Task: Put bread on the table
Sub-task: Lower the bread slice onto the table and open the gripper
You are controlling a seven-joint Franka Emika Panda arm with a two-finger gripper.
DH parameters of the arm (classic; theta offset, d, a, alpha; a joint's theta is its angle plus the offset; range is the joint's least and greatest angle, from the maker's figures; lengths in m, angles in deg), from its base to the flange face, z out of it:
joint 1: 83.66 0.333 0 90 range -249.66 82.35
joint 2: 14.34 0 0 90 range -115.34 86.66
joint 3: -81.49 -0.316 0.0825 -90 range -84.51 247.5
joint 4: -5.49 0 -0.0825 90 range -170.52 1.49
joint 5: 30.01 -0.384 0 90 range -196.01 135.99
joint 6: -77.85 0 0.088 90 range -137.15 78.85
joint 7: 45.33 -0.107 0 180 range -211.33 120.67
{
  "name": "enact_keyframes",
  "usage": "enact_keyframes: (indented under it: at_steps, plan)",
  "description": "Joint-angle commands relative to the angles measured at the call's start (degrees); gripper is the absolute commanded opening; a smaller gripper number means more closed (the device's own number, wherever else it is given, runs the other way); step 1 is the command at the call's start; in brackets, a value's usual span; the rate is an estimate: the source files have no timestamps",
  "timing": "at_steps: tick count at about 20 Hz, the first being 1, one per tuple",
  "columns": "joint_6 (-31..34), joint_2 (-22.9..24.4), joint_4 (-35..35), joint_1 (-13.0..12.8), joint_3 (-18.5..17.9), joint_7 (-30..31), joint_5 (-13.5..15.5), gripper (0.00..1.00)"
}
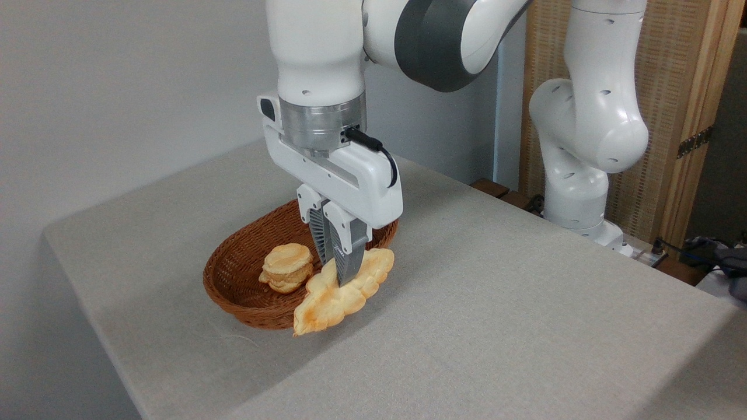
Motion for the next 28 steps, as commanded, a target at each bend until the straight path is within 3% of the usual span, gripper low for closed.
enact_keyframes:
  at_steps: [1, 28]
  plan:
    - [0.8, -0.3, 0.1, -0.7, -0.4, -0.4, -0.6, 1.0]
    - [-0.3, -0.1, 0.5, -0.9, -0.1, 2.1, 0.0, 1.0]
